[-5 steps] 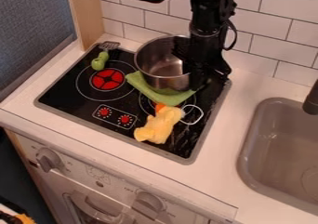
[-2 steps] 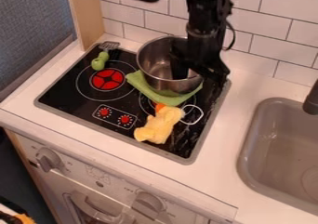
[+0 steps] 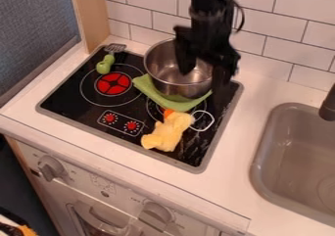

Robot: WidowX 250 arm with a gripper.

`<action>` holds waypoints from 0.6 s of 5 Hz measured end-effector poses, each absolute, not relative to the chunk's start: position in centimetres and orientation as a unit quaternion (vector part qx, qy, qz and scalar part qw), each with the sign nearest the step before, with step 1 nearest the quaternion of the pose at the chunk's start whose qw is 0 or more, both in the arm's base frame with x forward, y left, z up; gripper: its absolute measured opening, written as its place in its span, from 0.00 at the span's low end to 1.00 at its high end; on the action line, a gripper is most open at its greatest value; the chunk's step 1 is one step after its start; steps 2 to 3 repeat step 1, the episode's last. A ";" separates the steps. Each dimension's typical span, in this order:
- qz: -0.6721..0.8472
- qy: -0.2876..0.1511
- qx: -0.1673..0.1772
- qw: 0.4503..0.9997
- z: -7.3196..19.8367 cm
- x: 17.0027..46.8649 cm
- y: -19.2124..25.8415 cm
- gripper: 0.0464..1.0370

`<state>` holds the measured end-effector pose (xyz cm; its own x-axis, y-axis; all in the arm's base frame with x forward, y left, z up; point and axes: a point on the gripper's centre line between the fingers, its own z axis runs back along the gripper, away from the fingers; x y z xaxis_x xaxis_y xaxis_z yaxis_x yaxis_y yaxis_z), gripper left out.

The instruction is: Moved the silver pot on top of the green cloth

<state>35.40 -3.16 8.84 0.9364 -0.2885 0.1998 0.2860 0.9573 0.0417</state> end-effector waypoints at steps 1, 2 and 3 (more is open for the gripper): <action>-0.137 -0.137 0.007 0.981 12.0 35.2 -2.2 0.96; -0.137 -0.137 0.007 0.981 12.0 35.2 -2.2 0.96; -0.137 -0.137 0.007 0.981 12.0 35.2 -2.2 0.96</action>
